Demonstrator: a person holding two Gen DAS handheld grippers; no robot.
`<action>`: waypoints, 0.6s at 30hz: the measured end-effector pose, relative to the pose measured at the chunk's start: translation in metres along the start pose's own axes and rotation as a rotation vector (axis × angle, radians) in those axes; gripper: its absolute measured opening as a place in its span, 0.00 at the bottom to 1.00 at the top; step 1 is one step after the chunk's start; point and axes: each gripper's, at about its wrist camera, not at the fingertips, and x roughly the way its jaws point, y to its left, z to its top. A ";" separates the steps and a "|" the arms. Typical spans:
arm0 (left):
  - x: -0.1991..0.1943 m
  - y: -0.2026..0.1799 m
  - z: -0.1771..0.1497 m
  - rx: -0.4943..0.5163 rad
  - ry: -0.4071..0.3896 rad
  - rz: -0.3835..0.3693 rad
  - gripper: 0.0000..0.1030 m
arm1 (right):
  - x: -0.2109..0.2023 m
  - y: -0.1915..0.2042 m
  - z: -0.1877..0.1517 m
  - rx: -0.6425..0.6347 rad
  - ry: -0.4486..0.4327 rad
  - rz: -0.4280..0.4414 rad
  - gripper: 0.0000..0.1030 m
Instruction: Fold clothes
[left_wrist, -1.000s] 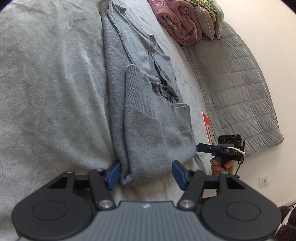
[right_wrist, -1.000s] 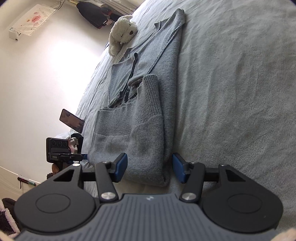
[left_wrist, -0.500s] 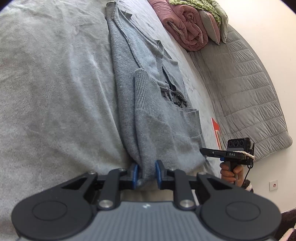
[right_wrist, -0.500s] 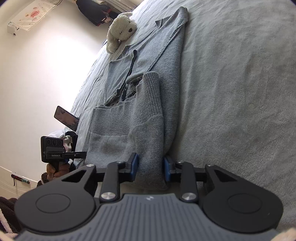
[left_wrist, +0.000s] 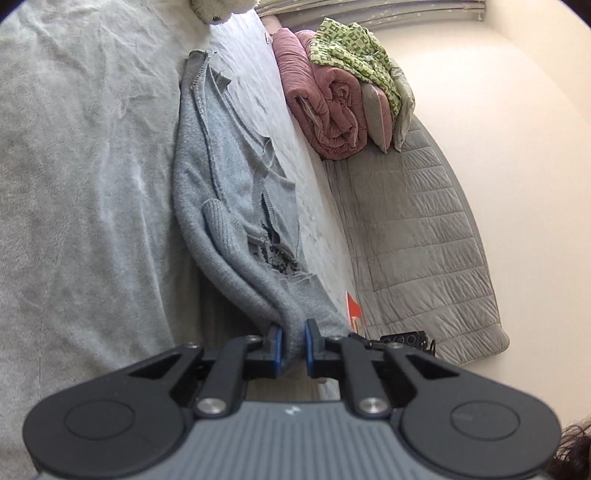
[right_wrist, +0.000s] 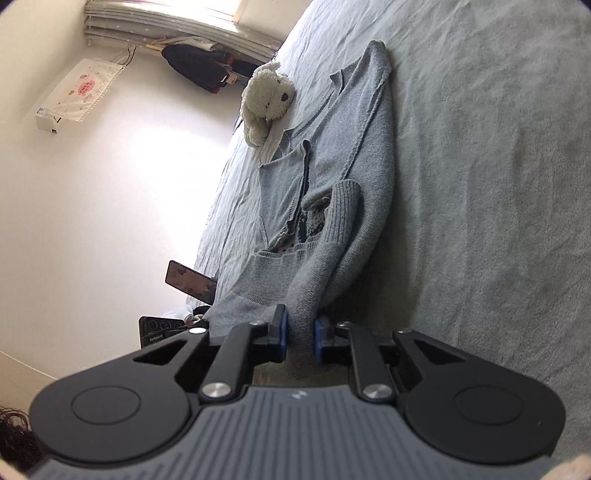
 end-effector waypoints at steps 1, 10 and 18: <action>0.001 -0.001 0.002 -0.008 -0.015 -0.014 0.11 | -0.001 0.001 0.003 0.011 -0.015 0.016 0.17; 0.011 -0.015 0.039 -0.077 -0.187 -0.081 0.11 | 0.000 0.014 0.042 0.067 -0.193 0.079 0.16; 0.033 -0.010 0.080 -0.156 -0.331 -0.038 0.11 | 0.033 0.006 0.082 0.156 -0.300 0.072 0.16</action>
